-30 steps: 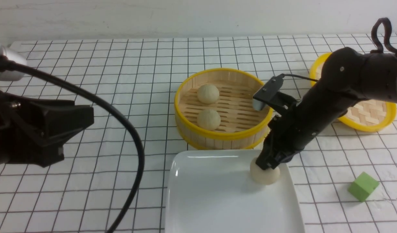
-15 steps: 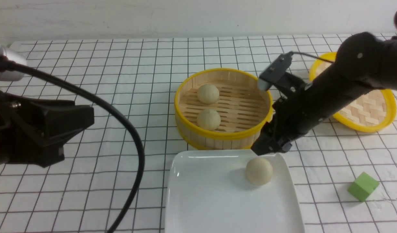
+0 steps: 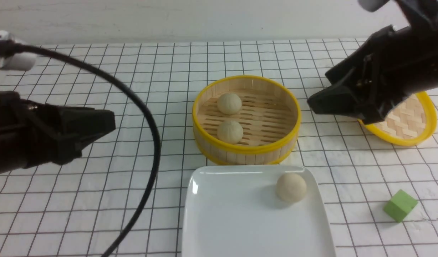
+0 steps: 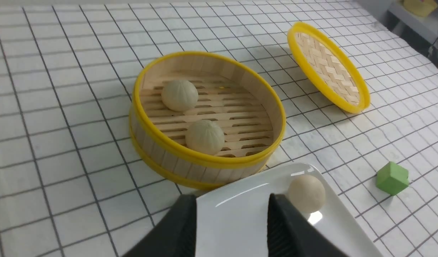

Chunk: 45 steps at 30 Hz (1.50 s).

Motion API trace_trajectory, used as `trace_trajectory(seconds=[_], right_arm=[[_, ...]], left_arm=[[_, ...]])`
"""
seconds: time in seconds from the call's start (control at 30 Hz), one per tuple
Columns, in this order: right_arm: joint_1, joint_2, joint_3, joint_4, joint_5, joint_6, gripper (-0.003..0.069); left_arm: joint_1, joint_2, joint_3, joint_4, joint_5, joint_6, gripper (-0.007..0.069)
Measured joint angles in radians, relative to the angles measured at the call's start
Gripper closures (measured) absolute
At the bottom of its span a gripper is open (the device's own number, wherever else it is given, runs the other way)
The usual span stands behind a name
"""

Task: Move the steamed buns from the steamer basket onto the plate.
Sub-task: Use the left arm to grab the steamed stuffed bun that is closest to it

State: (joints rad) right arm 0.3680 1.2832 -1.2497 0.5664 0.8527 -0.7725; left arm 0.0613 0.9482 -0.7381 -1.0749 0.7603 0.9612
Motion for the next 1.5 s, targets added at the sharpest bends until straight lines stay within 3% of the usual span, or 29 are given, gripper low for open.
trace_trajectory(seconds=[0.23, 0.57, 0.7, 1.0, 1.5], right_arm=[[0.0, -0.023, 0.0, -0.011, 0.012, 0.001, 0.0203], [0.0, -0.021, 0.0, -0.014, 0.054, 0.011, 0.0204], [0.0, -0.041, 0.003, -0.011, 0.076, 0.028, 0.0204], [0.0, -0.262, 0.006, -0.018, -0.02, 0.03, 0.0206], [0.0, -0.576, 0.006, -0.168, -0.01, 0.136, 0.0206]], left_arm=[[0.0, 0.269, -0.165, -0.045, 0.174, 0.107, 0.0319], [-0.019, 0.457, -0.414, 0.168, 0.277, 0.111, 0.0319], [-0.111, 0.47, -0.433, 0.178, 0.219, 0.117, 0.0319], [-0.331, 0.47, -0.433, 0.267, -0.094, 0.118, 0.0319], [-0.364, 0.591, -0.433, 0.265, -0.203, 0.118, 0.0319]])
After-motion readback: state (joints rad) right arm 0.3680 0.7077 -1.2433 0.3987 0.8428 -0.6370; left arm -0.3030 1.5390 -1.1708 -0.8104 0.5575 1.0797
